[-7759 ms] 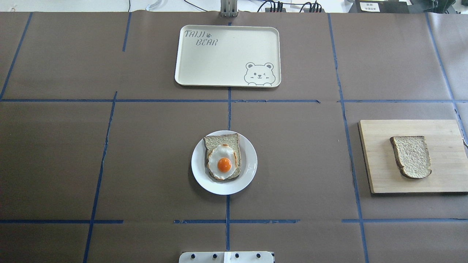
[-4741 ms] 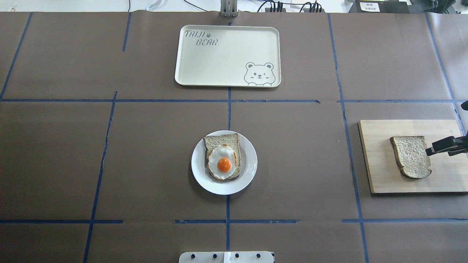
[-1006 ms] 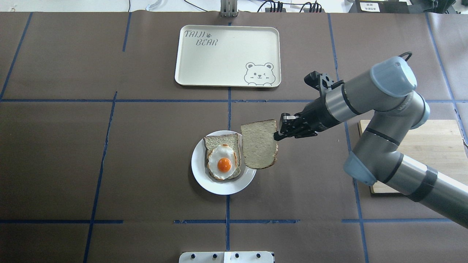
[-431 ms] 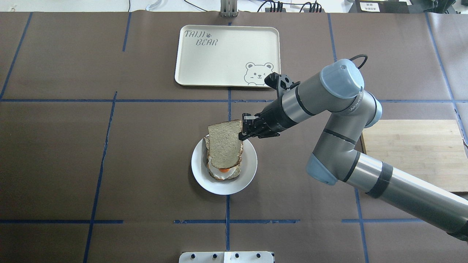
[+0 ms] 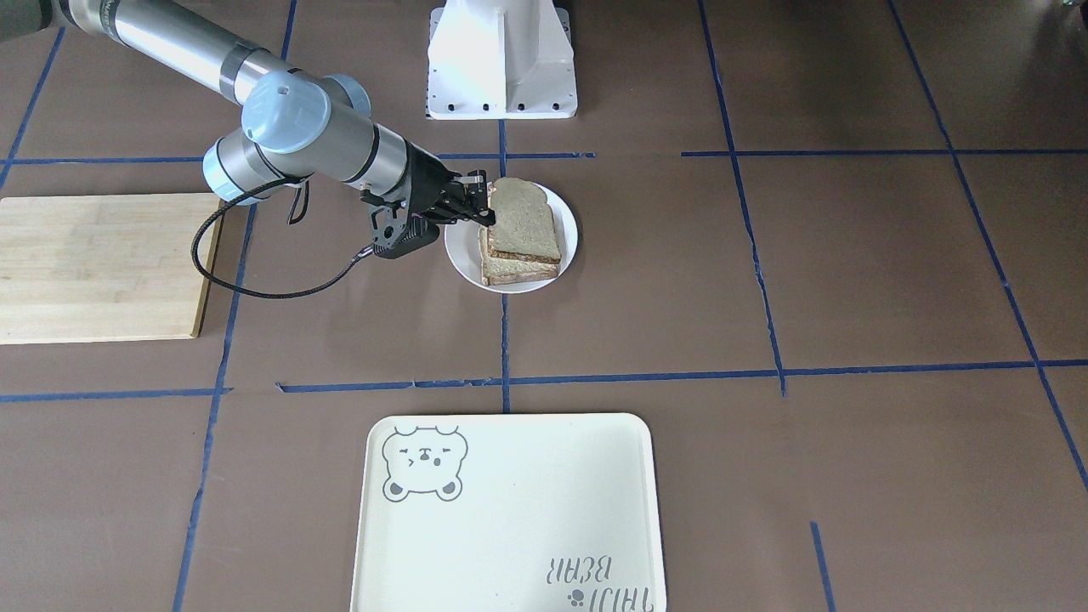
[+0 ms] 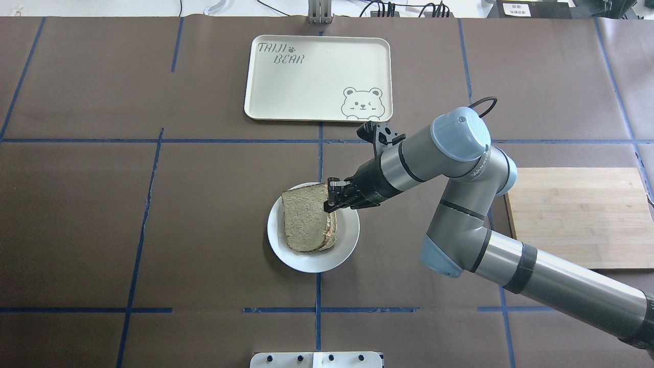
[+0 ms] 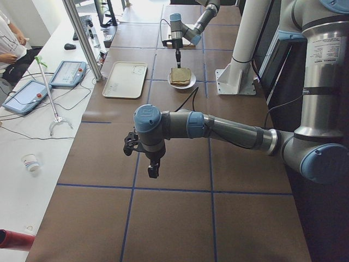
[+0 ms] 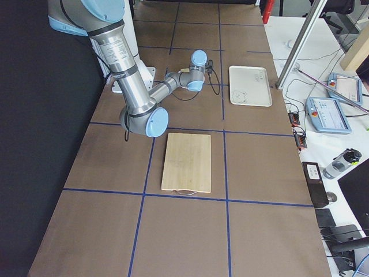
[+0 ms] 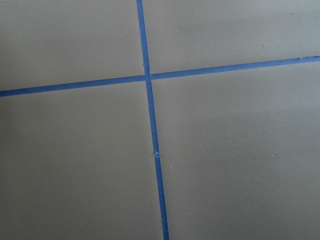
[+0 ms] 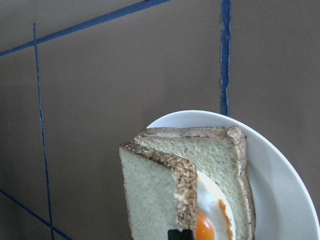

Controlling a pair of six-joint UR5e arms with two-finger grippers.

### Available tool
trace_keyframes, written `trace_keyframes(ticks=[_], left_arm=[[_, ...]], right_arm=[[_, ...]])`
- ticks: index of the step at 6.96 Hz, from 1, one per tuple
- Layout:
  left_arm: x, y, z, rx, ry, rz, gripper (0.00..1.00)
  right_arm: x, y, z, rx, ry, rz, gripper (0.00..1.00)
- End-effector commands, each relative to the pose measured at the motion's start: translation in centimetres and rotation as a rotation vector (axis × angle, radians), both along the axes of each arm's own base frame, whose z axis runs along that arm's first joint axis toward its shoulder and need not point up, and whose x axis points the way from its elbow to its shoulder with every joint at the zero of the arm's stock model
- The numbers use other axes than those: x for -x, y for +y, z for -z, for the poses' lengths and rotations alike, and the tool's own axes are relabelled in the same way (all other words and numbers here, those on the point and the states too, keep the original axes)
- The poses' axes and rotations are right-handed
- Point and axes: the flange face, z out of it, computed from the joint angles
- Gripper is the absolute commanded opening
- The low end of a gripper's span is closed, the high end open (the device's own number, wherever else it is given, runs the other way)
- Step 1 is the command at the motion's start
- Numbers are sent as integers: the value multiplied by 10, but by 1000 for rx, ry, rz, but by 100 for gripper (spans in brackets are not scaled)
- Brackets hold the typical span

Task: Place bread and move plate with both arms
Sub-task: 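Lower the bread onto the egg toast and open the right gripper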

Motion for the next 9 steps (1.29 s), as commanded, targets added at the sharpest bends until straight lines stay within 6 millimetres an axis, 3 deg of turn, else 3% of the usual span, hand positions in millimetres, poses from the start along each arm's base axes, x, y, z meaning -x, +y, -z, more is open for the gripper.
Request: trace_keyframes(ticks=[1, 9], left_arm=[[0, 6, 1, -3, 0, 0, 100], [0, 10, 1, -2, 0, 0, 100]], right_arm=[[4, 0, -6, 5, 8, -2, 0], [7, 1, -16, 9, 25, -29, 0]])
